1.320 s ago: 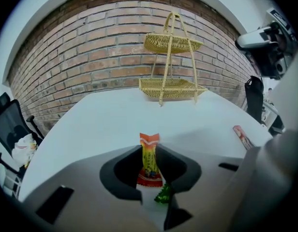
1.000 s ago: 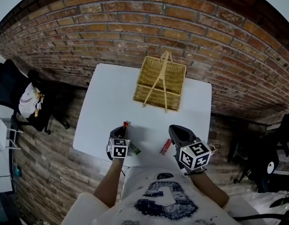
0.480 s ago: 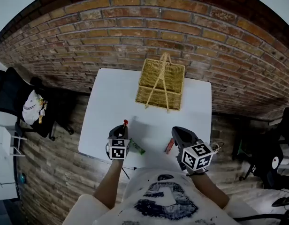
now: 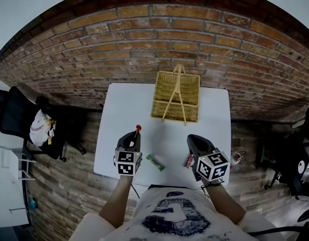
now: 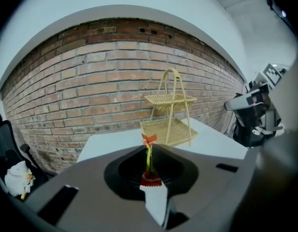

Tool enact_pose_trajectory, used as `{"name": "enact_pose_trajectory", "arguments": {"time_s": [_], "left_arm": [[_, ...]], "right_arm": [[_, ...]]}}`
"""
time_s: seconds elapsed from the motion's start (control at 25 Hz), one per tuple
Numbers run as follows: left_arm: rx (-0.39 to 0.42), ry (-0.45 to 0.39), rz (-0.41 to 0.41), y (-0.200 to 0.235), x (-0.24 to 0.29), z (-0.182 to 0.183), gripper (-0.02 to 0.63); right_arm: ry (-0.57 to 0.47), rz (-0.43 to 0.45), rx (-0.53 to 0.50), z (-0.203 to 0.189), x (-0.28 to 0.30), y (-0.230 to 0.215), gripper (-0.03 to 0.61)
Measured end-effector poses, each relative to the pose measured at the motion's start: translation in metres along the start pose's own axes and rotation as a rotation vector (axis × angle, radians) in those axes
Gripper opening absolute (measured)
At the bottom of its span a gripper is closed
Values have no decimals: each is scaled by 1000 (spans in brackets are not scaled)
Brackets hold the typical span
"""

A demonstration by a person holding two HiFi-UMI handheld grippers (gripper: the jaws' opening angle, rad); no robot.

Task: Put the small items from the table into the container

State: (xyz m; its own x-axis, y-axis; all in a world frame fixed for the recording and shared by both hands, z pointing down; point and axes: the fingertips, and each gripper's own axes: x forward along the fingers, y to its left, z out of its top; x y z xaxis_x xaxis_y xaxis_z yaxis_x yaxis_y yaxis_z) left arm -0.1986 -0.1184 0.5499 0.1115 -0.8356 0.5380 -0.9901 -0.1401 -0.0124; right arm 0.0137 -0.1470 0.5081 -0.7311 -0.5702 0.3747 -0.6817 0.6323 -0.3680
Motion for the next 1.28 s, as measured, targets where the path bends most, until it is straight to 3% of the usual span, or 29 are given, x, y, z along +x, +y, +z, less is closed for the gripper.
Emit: {"name": "enact_pose_trajectory", "arguments": {"time_s": [0.64, 1.28], "left_arm": [[126, -158, -176, -16, 26, 131, 84], [146, -180, -261, -27, 75, 168, 84]], "right_arm": [[-126, -111, 3, 58, 16, -9, 20], [-161, -169, 7, 86, 34, -33, 20]]}}
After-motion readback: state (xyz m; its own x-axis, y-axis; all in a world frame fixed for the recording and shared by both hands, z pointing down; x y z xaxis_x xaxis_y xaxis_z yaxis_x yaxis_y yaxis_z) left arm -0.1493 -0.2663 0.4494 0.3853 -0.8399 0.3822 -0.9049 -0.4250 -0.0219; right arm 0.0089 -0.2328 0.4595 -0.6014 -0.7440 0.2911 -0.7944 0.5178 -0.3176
